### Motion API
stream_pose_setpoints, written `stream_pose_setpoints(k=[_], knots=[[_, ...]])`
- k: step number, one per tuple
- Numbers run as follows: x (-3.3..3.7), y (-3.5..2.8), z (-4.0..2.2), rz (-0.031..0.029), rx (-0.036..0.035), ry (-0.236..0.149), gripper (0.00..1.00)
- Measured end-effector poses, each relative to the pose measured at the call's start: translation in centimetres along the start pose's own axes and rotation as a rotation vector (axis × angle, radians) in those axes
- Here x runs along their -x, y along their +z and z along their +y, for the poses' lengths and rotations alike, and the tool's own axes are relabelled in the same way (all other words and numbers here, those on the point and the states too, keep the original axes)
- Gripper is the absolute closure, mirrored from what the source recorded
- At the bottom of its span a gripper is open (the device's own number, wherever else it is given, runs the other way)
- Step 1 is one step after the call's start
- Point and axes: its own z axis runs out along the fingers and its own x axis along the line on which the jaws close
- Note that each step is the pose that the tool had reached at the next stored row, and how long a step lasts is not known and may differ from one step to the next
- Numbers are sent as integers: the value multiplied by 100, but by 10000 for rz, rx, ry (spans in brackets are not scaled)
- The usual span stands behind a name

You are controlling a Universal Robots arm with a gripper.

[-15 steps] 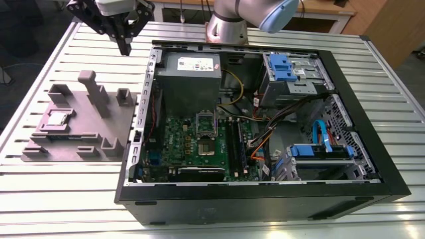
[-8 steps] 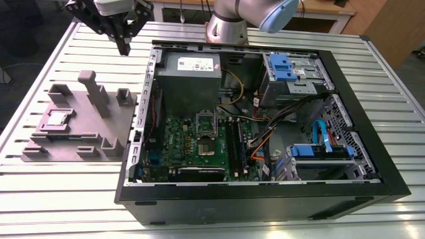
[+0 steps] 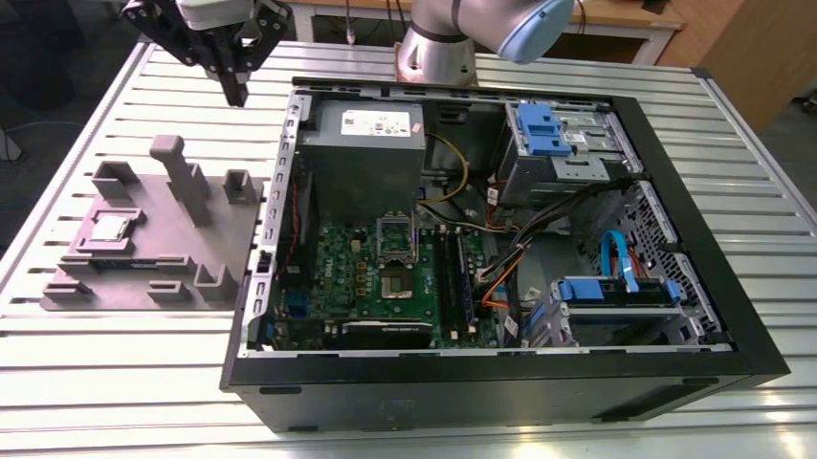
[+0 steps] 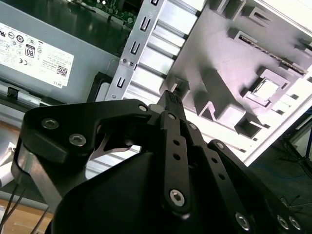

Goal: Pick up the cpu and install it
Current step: 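Reach for the cpu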

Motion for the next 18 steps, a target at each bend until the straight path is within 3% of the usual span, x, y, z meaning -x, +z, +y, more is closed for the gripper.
stream_pose_setpoints(k=[16, 18], knots=[[-46, -1, -3, 0, 0, 1, 89], [-178, -4, -13, -1, 1, 1, 89]])
